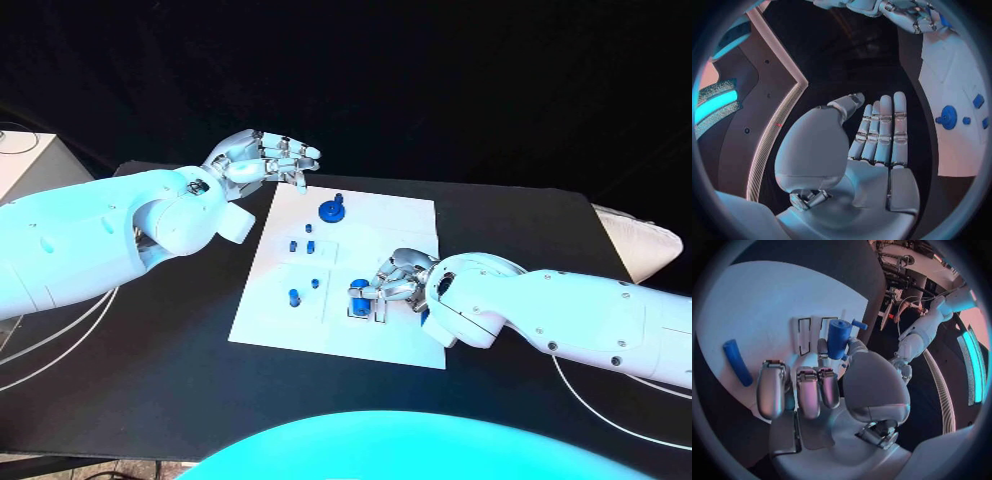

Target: Assemble the parts on the task board

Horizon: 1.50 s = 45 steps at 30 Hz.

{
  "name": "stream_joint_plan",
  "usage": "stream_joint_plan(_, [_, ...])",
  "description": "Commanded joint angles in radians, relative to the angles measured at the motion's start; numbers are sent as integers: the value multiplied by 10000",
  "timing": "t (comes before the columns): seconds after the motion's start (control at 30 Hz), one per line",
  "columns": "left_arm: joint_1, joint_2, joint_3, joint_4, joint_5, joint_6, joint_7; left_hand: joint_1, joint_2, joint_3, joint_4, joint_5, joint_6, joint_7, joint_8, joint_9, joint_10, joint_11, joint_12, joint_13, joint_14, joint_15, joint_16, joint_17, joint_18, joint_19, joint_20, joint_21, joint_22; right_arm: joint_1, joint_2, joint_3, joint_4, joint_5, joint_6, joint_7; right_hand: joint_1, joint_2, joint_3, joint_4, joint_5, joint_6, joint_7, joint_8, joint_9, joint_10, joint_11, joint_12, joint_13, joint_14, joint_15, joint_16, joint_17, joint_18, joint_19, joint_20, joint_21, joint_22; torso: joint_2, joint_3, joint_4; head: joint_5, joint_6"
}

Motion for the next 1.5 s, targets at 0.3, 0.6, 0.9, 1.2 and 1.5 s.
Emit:
stream_joint_plan(0.3, [4,0,5,14,-9,157,-3,-54,27,-12,42,27,-69,-17,42,-20,-68,8,59,-16,-39,58,-30,-15,140,23,49,-42,-24,-34,14,-30,-71,-428,194,-303,-240,-70,-142,-1,-124,42,21,2,3,832,-74,-56,2335,995,-79,47,2432,-90,533,-48,-14,1518,-3,-7,-1,16,1])
stream_joint_plan(0.6, [4,-21,2,17,-19,159,-24,-54,27,-12,42,27,-69,-17,42,-20,-68,8,59,-16,-39,58,-30,-15,140,23,49,-42,-24,-35,-68,-31,41,-728,84,-387,-495,-171,-369,3,-331,17,18,60,12,809,-75,-99,2308,994,-83,45,2429,-91,530,-51,-25,1525,4,4,-7,25,1])
stream_joint_plan(0.9, [4,-39,-1,24,-31,158,-39,-60,29,-16,59,28,-81,-13,44,-26,-85,13,64,-19,-48,64,-29,-18,139,26,53,-63,-39,-36,-120,-31,158,-770,86,-334,-531,-187,-401,5,-350,25,15,73,16,816,-77,-87,2318,1003,-83,58,2467,-97,538,-52,5,1542,5,1,-6,35,1])
stream_joint_plan(1.2, [4,-42,-3,29,-41,157,-59,-62,29,-18,65,27,-86,-11,45,-27,-90,15,67,-19,-51,65,-29,-19,139,27,55,-71,-44,-36,-58,-31,84,-668,98,-171,-722,-237,-562,14,-464,-12,21,103,19,779,-72,-151,2274,985,-81,31,2395,-77,512,-50,-102,1495,6,0,-9,37,1])
stream_joint_plan(1.5, [4,-57,-5,36,-48,165,-94,-68,30,-21,75,26,-92,-7,45,-30,-96,18,70,-20,-54,68,-28,-20,139,29,57,-79,-51,-36,-85,-31,98,-649,79,-130,-894,-248,-775,19,-807,-78,35,145,22,740,-59,-219,2230,979,-70,19,2370,-67,498,-42,-166,1475,7,-1,-6,41,1])
